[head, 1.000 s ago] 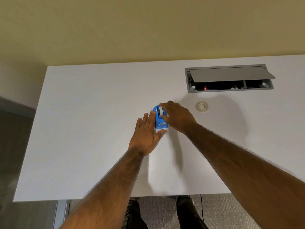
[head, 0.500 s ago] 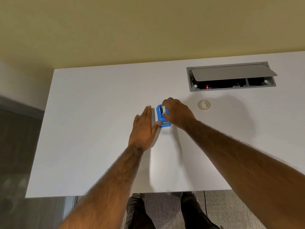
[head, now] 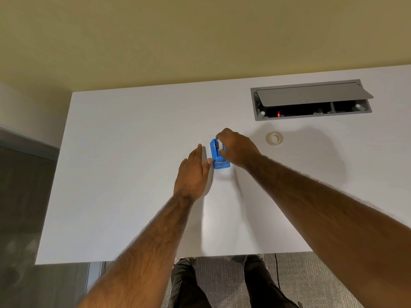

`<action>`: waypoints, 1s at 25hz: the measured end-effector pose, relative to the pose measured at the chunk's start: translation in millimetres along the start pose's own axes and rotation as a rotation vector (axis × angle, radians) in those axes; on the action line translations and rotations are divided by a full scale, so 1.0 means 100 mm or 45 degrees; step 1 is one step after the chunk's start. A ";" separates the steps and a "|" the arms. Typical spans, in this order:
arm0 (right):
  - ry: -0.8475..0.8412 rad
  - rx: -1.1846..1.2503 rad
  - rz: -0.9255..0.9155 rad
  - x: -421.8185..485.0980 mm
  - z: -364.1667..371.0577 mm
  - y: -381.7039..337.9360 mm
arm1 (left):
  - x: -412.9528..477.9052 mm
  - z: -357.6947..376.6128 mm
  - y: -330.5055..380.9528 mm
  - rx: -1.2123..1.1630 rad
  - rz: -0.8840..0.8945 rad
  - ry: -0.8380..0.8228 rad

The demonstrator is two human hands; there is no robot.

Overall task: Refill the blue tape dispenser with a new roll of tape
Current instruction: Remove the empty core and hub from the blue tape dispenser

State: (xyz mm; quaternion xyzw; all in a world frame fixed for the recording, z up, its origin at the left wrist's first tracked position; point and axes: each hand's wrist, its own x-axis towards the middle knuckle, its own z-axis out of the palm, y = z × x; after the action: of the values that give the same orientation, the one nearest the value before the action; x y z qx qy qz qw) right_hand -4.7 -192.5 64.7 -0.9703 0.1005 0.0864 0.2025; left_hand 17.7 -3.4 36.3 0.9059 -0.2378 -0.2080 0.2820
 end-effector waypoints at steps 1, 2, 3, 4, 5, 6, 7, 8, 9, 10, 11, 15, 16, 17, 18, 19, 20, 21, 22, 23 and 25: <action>0.014 -0.001 -0.004 0.00 -0.01 -0.01 | -0.01 0.00 0.00 0.014 0.002 -0.011; 0.024 0.006 -0.010 -0.01 -0.02 -0.01 | -0.01 0.01 0.00 0.027 0.008 -0.012; 0.034 0.022 -0.013 -0.02 -0.02 -0.01 | -0.01 0.01 0.02 0.028 0.012 -0.001; 0.044 0.047 -0.013 -0.03 -0.03 -0.01 | -0.01 0.00 0.04 0.006 0.010 0.017; 0.053 0.081 -0.006 -0.04 -0.04 -0.01 | 0.00 -0.01 0.08 -0.044 -0.003 0.041; 0.057 0.118 0.006 -0.06 -0.06 -0.01 | 0.01 -0.03 0.13 -0.127 -0.022 0.077; 0.058 0.154 0.018 -0.08 -0.08 -0.02 | 0.02 -0.05 0.19 -0.241 -0.049 0.130; 0.060 0.187 0.024 -0.11 -0.11 -0.04 | 0.05 -0.08 0.27 -0.390 -0.094 0.192; 0.070 0.221 0.025 -0.14 -0.13 -0.05 | 0.08 -0.12 0.36 -0.568 -0.159 0.241; 0.087 0.259 0.028 -0.18 -0.15 -0.08 | 0.09 -0.16 0.45 -0.755 -0.225 0.263; 0.108 0.306 0.036 -0.22 -0.19 -0.11 | 0.09 -0.22 0.54 -0.903 -0.260 0.266; 0.224 0.530 0.090 -0.42 -0.38 -0.25 | 0.00 -0.39 0.83 -1.092 -0.227 0.269; 0.254 0.576 0.096 -0.48 -0.43 -0.28 | -0.05 -0.43 0.88 -1.124 -0.226 0.280; 0.282 0.625 0.104 -0.53 -0.47 -0.31 | -0.09 -0.47 0.93 -1.156 -0.234 0.294; 0.307 0.687 0.120 -0.58 -0.52 -0.33 | -0.12 -0.51 0.97 -1.177 -0.249 0.309; 0.329 0.761 0.142 -0.63 -0.57 -0.35 | -0.14 -0.55 1.01 -1.184 -0.262 0.322; 0.351 0.837 0.156 -0.66 -0.61 -0.37 | -0.16 -0.59 1.04 -1.200 -0.271 0.332; 0.378 0.918 0.157 -0.69 -0.66 -0.39 | -0.18 -0.63 1.07 -1.215 -0.278 0.336; 0.400 1.000 0.151 -0.72 -0.69 -0.41 | -0.19 -0.66 1.10 -1.218 -0.280 0.340; 0.410 1.091 0.146 -0.73 -0.73 -0.43 | -0.20 -0.69 1.12 -1.217 -0.274 0.343; 0.402 1.258 0.163 -0.76 -0.78 -0.47 | -0.21 -0.73 1.16 -1.252 -0.257 0.335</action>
State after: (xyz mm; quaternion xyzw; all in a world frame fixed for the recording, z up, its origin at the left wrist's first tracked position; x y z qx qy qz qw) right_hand -57.0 -170.3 168.2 -0.7521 0.2175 -0.1064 0.6130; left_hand 1.3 -46.3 167.5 0.7033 0.0141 -0.2055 0.6804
